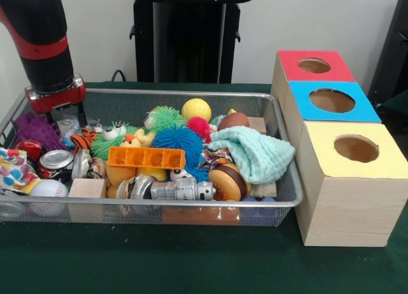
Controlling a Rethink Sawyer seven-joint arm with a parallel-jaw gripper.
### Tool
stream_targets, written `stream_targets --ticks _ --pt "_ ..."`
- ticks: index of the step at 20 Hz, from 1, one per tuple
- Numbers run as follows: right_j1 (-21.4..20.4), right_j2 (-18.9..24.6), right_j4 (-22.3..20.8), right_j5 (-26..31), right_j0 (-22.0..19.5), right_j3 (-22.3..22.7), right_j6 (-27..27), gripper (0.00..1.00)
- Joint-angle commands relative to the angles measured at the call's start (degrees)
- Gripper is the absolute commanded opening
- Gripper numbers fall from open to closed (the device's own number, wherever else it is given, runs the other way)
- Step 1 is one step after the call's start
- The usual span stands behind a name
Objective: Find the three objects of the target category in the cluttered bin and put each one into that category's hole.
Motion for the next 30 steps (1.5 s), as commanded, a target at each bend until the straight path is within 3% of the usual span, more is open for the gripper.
stream_targets --ticks 1,9,21,22,25,27,30 --pt "11.9 9.0 0.0 -14.5 -1.6 -0.2 12.9 1.00" --pt "11.7 6.6 -0.5 -15.2 0.7 -1.0 14.6 1.00" --pt "14.8 -2.7 -1.2 -18.3 9.1 -5.6 16.9 1.00" --pt "15.1 -3.6 -0.4 -19.0 9.8 -5.6 17.0 0.00" --pt "16.4 -7.7 0.1 -17.4 13.2 -7.6 18.3 0.00" --pt "16.6 -6.1 -0.7 -18.5 12.0 -7.3 16.1 0.00" --pt "16.6 -7.6 1.6 -16.7 13.0 -7.3 17.6 0.00"
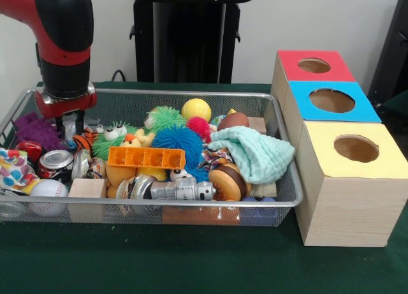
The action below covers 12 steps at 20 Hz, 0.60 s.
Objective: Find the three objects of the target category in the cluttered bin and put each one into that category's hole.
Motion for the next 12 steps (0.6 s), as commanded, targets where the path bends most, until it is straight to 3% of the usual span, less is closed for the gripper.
stream_targets --ticks 1,7,12 --pt "14.7 1.5 1.8 -9.5 1.5 -5.3 17.6 0.00" --pt "14.0 1.9 2.5 -7.2 1.5 -5.3 16.0 0.00" --pt "8.5 0.9 3.4 -2.8 2.4 -1.2 16.5 0.00"
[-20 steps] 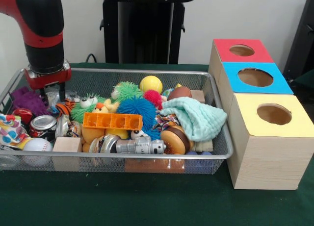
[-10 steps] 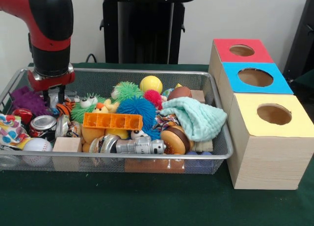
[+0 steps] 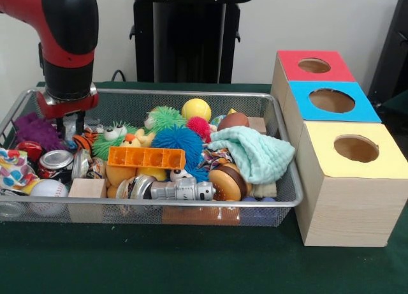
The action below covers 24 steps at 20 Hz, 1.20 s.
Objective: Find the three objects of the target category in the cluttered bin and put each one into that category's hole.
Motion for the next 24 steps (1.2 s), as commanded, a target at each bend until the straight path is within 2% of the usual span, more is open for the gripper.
stream_targets --ticks 1,4,8,13,16,20,24 --pt "6.5 3.0 2.7 -1.9 0.2 0.5 16.7 0.00" --pt "0.7 1.7 4.2 3.0 1.9 3.3 17.4 0.00" --pt "-3.9 0.2 5.9 7.7 4.3 4.6 17.5 0.00" --pt "-6.3 0.0 7.4 10.1 5.5 5.1 16.7 0.00" --pt "-7.8 2.4 7.4 10.4 4.5 6.4 14.1 0.00" --pt "-7.9 3.3 9.3 8.8 4.7 7.1 16.2 0.00" --pt "-8.3 2.4 10.2 9.4 5.9 6.9 16.8 0.00"
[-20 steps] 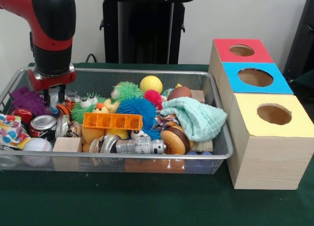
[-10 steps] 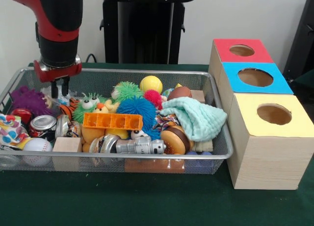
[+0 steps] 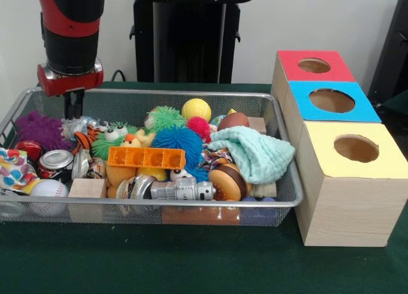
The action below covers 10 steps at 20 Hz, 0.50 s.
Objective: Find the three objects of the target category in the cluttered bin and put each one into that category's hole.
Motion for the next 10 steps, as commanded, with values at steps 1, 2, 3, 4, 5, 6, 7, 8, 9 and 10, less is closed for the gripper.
stream_targets --ticks 1,2,3,4,5,6,7,8,9,10 --pt "-1.0 4.3 4.1 4.5 1.8 4.3 17.0 0.00" --pt "-1.1 3.8 4.3 4.8 2.3 4.2 17.2 0.00" --pt "-1.1 3.5 4.4 4.9 2.5 4.1 17.3 0.00" --pt "-1.1 2.9 4.5 5.3 3.1 3.8 17.5 0.00" --pt "-1.1 2.6 4.5 5.3 3.3 3.8 17.3 0.00" --pt "-1.1 2.5 4.5 5.2 3.5 3.8 17.1 0.00" --pt "-1.0 2.4 4.7 5.0 3.6 3.8 17.0 0.00" --pt "-0.7 2.8 4.9 4.5 3.4 4.0 16.8 0.00" --pt "-0.5 3.1 5.2 4.2 3.1 4.2 16.6 0.00" --pt "-0.1 4.1 5.6 3.4 2.5 4.4 16.3 0.00"
